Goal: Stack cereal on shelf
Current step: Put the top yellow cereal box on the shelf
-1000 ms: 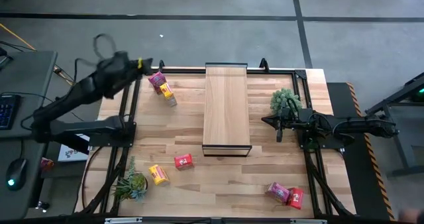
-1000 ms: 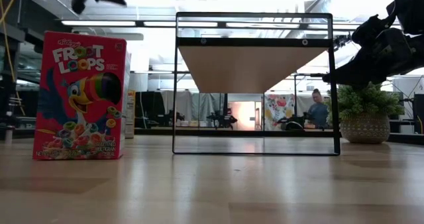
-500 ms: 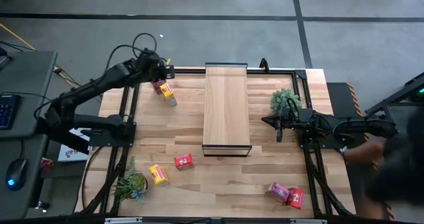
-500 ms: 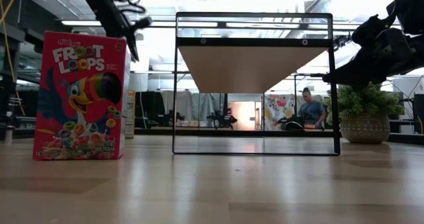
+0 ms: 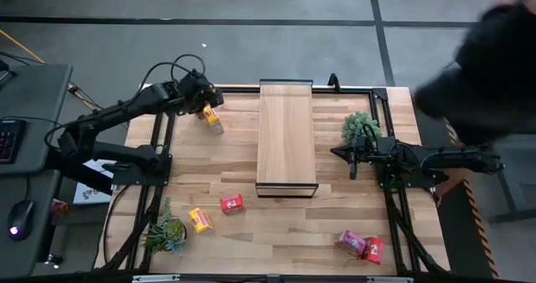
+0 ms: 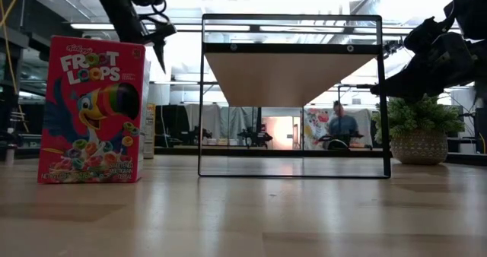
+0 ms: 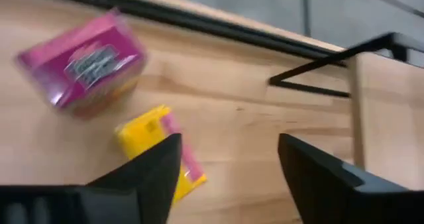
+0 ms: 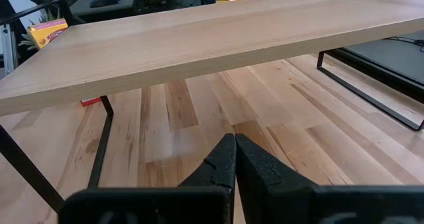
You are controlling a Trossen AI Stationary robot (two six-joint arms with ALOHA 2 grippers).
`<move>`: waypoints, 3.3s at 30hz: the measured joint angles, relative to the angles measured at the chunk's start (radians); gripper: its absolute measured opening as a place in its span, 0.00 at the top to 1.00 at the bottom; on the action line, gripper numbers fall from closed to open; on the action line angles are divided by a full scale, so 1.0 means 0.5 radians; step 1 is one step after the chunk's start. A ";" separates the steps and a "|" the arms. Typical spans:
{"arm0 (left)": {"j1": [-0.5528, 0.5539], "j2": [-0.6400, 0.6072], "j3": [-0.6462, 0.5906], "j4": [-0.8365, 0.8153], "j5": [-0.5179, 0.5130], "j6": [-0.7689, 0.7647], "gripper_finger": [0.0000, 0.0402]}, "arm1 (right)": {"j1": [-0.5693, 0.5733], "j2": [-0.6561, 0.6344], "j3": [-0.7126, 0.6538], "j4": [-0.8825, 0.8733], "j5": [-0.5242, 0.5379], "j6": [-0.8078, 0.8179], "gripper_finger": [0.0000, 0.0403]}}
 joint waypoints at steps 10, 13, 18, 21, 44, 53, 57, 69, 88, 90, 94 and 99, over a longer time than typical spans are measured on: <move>-0.236 0.089 0.000 -0.221 -0.285 -0.524 0.30 | 0.000 0.000 0.000 0.000 0.001 0.001 1.00; -0.249 0.159 0.002 -0.177 -0.326 -0.566 0.30 | 0.000 0.000 0.000 0.000 0.000 0.001 1.00; -0.212 0.293 0.002 -0.184 -0.280 -0.569 0.30 | 0.000 -0.001 0.000 0.000 0.001 0.001 1.00; -0.166 0.359 0.001 -0.182 -0.251 -0.564 0.30 | 0.000 -0.001 0.000 0.000 0.001 0.001 1.00; 0.034 0.677 0.001 -0.031 0.009 -0.427 0.35 | 0.000 -0.001 0.000 -0.001 0.001 0.000 1.00; 0.017 0.640 0.012 -0.013 0.049 -0.442 0.62 | 0.000 -0.001 0.000 -0.001 0.001 0.000 1.00; 0.018 0.486 0.114 -0.011 0.024 -0.332 0.70 | 0.000 -0.001 0.000 -0.001 0.001 0.000 1.00; 0.101 0.582 1.357 0.000 0.525 0.593 0.73 | 0.000 0.000 0.000 -0.002 0.000 0.001 1.00; -0.226 1.636 2.553 -0.927 0.180 0.986 0.72 | 0.000 -0.001 0.000 -0.002 0.000 0.001 1.00; -0.234 1.681 2.553 -0.995 0.180 0.958 0.72 | 0.000 -0.001 0.000 -0.002 0.001 0.000 1.00; -0.269 1.750 2.553 -1.036 0.181 0.912 0.72 | 0.000 -0.001 0.000 -0.002 0.001 0.001 1.00; -0.298 1.785 2.553 -1.034 0.151 0.916 0.71 | 0.000 0.000 0.000 -0.002 0.001 0.001 1.00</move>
